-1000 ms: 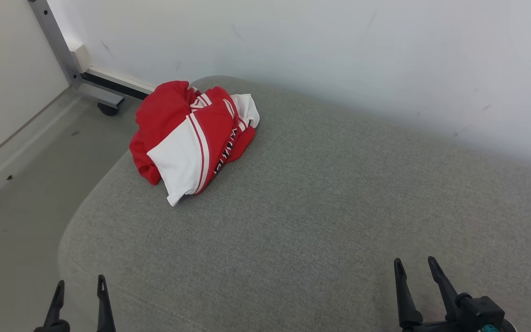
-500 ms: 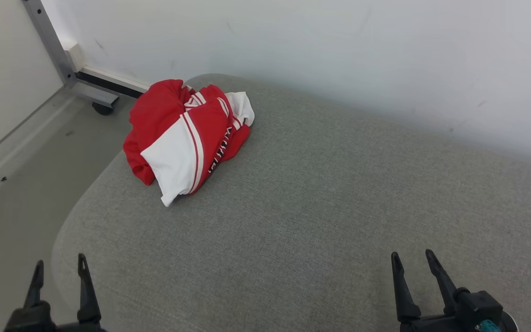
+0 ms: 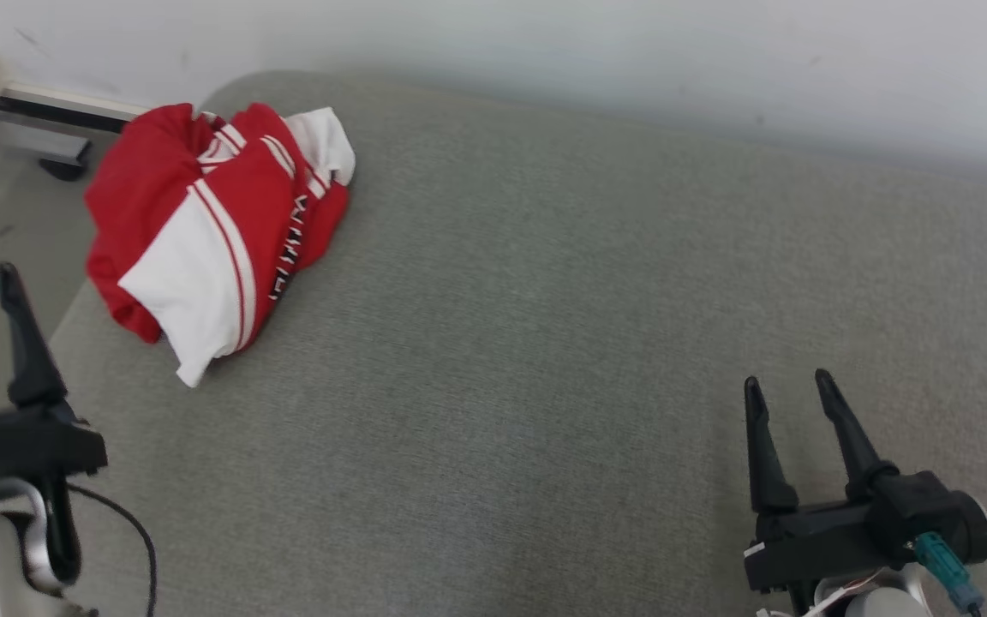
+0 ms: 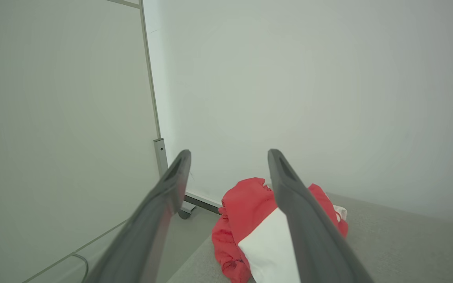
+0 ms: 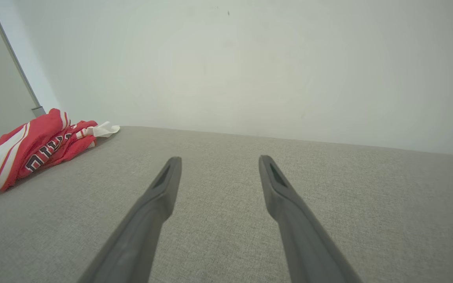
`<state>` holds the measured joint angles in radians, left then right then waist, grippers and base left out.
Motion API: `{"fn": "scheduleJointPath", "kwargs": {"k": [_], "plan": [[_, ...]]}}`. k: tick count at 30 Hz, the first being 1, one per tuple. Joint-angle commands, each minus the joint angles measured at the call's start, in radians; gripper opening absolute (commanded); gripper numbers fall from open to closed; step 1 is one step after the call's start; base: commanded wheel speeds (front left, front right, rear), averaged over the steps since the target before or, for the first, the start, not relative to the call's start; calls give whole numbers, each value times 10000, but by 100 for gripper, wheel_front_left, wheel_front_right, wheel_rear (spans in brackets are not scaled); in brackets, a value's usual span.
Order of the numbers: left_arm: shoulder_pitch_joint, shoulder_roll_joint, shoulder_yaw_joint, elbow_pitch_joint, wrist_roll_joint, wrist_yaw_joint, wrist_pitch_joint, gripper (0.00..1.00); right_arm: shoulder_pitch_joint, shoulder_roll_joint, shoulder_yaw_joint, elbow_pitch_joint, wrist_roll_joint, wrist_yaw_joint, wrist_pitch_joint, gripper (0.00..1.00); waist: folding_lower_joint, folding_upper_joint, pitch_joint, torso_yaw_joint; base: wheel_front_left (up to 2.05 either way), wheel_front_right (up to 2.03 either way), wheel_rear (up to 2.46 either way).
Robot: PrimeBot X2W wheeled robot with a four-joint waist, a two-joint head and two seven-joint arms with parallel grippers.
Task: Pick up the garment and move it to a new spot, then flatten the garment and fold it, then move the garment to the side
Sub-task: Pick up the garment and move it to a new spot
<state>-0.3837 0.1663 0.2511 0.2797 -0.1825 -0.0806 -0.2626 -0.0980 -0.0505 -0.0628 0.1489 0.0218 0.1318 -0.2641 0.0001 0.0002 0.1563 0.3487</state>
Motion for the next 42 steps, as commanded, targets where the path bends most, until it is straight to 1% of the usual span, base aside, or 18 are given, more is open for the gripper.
{"fn": "scheduleJointPath", "kwargs": {"k": [1, 8, 12, 14, 17, 18, 20, 22, 26, 32, 34, 36, 37, 42], "plan": [[-398, 169, 104, 85, -111, -62, -35, 100, -191, 3, -27, -114, -71, -23, -7, 100, -1, -2, 1210, -1181, 0, 0, 0], [-2038, 890, 152, 786, -442, -224, 114, 100, -549, 11, -101, -602, -104, -21, -7, 100, -1, -2, 2112, -2093, 0, 0, 0], [-2826, 1404, 83, 1379, -680, -321, 537, 100, -666, 12, -95, -817, -33, -21, -5, 100, -1, -2, 2468, -2533, 0, 0, 0], [-3150, 1615, -25, 1623, -635, -331, 719, 100, -700, 14, -107, -896, -14, -21, -7, 100, -1, -2, 2602, -2701, 0, 0, 0], [-3735, 2035, -64, 2323, -871, -415, 1042, 100, -776, 14, -85, -1023, 15, -21, -5, 100, -1, -2, 2807, -2940, 0, 0, 0], [-3867, 2050, -164, 2572, -918, -428, 1200, 100, -791, 18, -101, -1043, 20, -21, -7, 100, -1, -2, 2837, -2995, 0, 0, 0], [-4127, 2320, -274, 3064, -854, -417, 1528, 100, -835, 12, -122, -1115, 63, -21, -7, 100, -1, -2, 2963, -3114, 0, 0, 0], [-4437, 2423, -343, 3489, -1054, -450, 1794, 100, -869, 18, -87, -1189, 105, -21, -7, 100, -1, -2, 3070, -3241, 0, 0, 0], [-4716, 2792, -704, 4394, -892, -474, 2488, 100, -908, 17, -53, -1230, 163, -23, -5, 100, -1, -2, 3233, -3461, 0, 0, 0], [-4965, 2986, -865, 5741, -986, -369, 3708, 100, -955, 17, -27, -1207, 285, -21, -6, 100, -1, -2, 3287, -3639, 0, 0, 0], [-5071, 2924, -929, 5958, -1118, -405, 3827, 100, -968, 18, -32, -1201, 313, -21, -6, 100, -1, -2, 3258, -3669, 0, 0, 0], [-5010, 2880, -1063, 6178, -1049, -420, 3896, 27, -944, 17, -49, -1199, 316, -21, -6, 100, -1, -2, 3187, -3660, 0, 0, 0], [-5031, 2865, -1106, 6261, -1041, -423, 3868, 0, -920, 18, -36, -1228, 311, -21, -6, 100, -1, -2, 3148, -3647, 0, 0, 0], [-5254, 2845, -1300, 6261, -959, -432, 3285, 0, -862, 17, -36, -1251, 308, -21, -6, 100, -1, -2, 2953, -3570, 0, 0, 0]]}}
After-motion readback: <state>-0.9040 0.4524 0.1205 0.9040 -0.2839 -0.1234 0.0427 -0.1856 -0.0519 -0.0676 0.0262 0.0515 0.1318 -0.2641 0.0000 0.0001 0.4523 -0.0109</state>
